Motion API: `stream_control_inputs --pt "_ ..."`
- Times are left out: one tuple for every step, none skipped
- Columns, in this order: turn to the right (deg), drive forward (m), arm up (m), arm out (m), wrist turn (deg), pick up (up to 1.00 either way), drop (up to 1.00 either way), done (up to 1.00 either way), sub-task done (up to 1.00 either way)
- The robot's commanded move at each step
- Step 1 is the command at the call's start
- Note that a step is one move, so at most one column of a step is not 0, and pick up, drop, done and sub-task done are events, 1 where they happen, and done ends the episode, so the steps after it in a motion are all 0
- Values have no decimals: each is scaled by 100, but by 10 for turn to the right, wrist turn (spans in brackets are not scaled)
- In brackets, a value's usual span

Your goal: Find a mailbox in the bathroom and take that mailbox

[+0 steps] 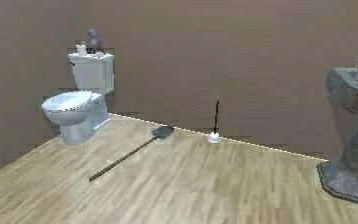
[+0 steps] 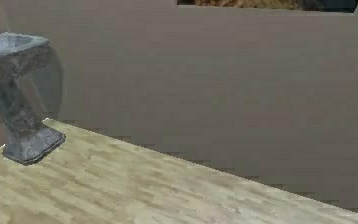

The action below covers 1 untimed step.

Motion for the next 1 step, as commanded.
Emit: stream_control_inputs --pt "-450 0 0 0 0 0 0 0 0"
